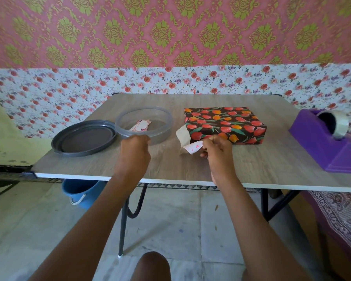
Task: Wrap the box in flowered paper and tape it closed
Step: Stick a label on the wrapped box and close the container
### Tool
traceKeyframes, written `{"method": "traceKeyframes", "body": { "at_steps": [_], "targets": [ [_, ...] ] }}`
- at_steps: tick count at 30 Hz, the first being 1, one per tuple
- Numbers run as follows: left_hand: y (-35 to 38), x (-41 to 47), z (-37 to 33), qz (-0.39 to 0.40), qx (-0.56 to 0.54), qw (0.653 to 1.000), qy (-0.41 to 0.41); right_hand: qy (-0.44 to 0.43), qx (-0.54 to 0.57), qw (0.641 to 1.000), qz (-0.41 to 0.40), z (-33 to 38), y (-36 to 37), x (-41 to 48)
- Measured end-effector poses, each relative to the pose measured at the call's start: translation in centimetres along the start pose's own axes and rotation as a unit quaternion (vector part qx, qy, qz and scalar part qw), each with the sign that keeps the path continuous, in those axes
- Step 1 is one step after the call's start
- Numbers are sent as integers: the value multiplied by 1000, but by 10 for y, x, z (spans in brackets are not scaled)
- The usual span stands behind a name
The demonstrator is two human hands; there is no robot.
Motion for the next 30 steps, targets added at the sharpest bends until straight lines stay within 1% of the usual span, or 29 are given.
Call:
{"method": "traceKeyframes", "body": {
  "at_steps": [1, 2, 3, 4, 6, 8, 11, 13, 14, 17, 20, 22, 24, 27, 30],
  "targets": [
    [0, -1, -5, -41, 24, 997, 62, 1, -7, 1000, 5, 0, 0, 0],
    [1, -1, -9, -58, 22, 991, 120, 1, -16, 1000, 13, 0, 1, 0],
    [4, -2, -14, -47, 9, 985, 166, 2, -23, 1000, 20, 0, 1, 0],
    [9, -2, -19, -19, -1, 980, 200, 3, -26, 999, 25, -1, 1, 1],
    [20, -1, -26, 33, 4, 973, 229, 4, -22, 999, 33, -2, 1, 2],
    [31, 2, -32, 63, -13, 977, 204, 2, -10, 999, 35, -1, 1, 2],
    [42, 9, -38, 113, -71, 988, 82, 2, 3, 999, 36, 0, 0, 1],
    [45, 11, -34, 105, -73, 992, 6, 14, 21, 999, 28, 1, 0, -1],
    [44, 11, -32, 94, -74, 993, -16, 17, 39, 999, 17, 1, 0, -1],
    [43, 8, -28, 91, -57, 994, -28, 16, 88, 996, -25, -2, -2, 2],
    [39, 4, -25, 83, -69, 992, -60, -31, 92, 994, -53, -2, -4, 4],
    [36, 3, -22, 64, -86, 992, -67, -65, 86, 993, -57, 0, -5, 3],
    [34, 0, -22, 58, -107, 990, -69, -64, 78, 994, -52, 2, -5, 2],
    [31, -6, -23, 18, -100, 993, -55, -73, 13, 997, -33, 3, -3, -2],
    [29, -12, -29, -17, -57, 997, -56, -78, -37, 996, -25, 2, -2, -3]
  ]
}}
Point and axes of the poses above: each hand's wrist, its own x-axis towards the middle knuckle, its own y-axis out of the palm, z = x × y, the point moved 1 cm from there along x, towards the middle knuckle, and after that the axes turned 4 degrees about y, right-handed, at the moved point
